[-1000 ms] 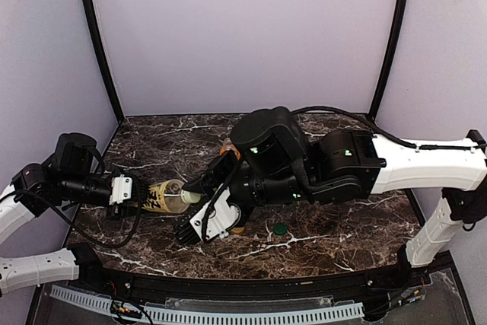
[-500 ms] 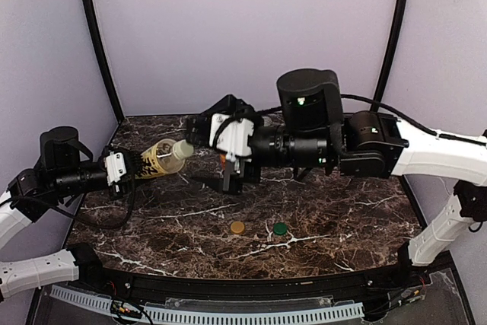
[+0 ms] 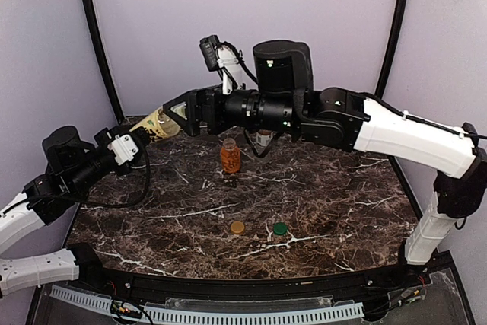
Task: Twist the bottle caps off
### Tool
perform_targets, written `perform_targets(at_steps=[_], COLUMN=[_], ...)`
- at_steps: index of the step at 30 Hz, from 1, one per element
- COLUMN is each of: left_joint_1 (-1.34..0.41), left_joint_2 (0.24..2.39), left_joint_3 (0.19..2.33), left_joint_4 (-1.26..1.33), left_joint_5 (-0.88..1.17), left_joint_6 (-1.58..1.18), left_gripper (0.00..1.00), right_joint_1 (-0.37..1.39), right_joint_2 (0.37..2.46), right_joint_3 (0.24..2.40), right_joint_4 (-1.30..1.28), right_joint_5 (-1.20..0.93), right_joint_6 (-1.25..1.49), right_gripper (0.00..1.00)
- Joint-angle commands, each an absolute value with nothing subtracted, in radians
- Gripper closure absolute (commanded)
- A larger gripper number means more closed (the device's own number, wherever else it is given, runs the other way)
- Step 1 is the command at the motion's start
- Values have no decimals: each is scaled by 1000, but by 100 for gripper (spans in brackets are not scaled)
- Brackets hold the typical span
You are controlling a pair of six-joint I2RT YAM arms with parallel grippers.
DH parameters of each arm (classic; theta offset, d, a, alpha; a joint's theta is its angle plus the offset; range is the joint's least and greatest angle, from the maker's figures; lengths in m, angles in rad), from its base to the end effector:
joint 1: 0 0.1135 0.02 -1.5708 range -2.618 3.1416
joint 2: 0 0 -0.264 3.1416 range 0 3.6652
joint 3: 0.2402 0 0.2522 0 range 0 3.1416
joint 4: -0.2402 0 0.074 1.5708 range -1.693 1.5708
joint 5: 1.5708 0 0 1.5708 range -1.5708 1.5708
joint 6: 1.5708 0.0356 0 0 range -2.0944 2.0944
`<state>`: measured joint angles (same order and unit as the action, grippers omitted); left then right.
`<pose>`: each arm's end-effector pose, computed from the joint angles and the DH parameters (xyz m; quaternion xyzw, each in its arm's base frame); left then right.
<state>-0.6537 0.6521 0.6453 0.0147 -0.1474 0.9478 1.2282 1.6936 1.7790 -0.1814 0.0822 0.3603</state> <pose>0.1340 -0.0960 0.3329 0.4678 0.5265 0.1550 0.6927 0.1372 0.3760 0.4457 -0.2859 0.6827 0.4579 0.4925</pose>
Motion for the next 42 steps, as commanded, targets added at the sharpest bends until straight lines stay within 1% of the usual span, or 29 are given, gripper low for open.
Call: perform_targets(at_steps=[1, 3, 5, 7, 10, 13, 15, 16, 17, 19, 20, 23, 25, 32, 35, 38, 42], left_joint_1=[-655, -656, -657, -658, -660, -663, -665, -666, -666, -667, -667, -667, -667, -667, -667, -667, -667], left_joint_2=[651, 649, 647, 646, 648, 647, 646, 645, 645, 642, 643, 642, 640, 634, 631, 635, 639], left_joint_3=[638, 638, 632, 627, 623, 620, 621, 623, 625, 632, 638, 654, 671, 723, 746, 757, 759], left_joint_4=[99, 100, 99, 98, 96, 96, 97, 93, 90, 68, 63, -7, -78, -306, -396, -468, -513], left_joint_5=[-195, -191, -185, -179, -167, -163, -165, -163, -160, -150, -144, -109, -56, 177, 253, 308, 340], left_joint_6=[989, 986, 985, 984, 985, 988, 988, 986, 984, 973, 961, 931, 912, 909, 911, 920, 910], left_gripper=[75, 75, 75, 75, 75, 75, 75, 75, 75, 75, 75, 74, 74, 75, 75, 76, 76], right_joint_1=[1211, 1204, 1202, 1198, 1194, 1189, 1186, 1186, 1184, 1182, 1180, 1178, 1180, 1235, 1292, 1351, 1368], right_joint_2=[1731, 1725, 1724, 1727, 1734, 1738, 1739, 1738, 1737, 1733, 1731, 1723, 1713, 1621, 1602, 1575, 1554], right_joint_3=[1833, 1820, 1810, 1801, 1793, 1793, 1793, 1792, 1790, 1785, 1784, 1783, 1783, 1685, 1668, 1607, 1598], right_joint_4=[-203, -199, -195, -187, -180, -185, -192, -196, -199, -204, -205, -228, -280, -427, -500, -496, -498], right_joint_5=[29, 27, 17, 8, 10, 18, 19, 20, 17, 5, -47, -161, -190, -238, -164, -13, 88], right_joint_6=[482, 491, 497, 500, 484, 473, 465, 461, 453, 433, 405, 272, 167, -379, -591, -813, -923], right_gripper=[16, 21, 31, 43, 52, 63, 72, 78, 86, 95, 99, 100, 100, 100, 100, 100, 100])
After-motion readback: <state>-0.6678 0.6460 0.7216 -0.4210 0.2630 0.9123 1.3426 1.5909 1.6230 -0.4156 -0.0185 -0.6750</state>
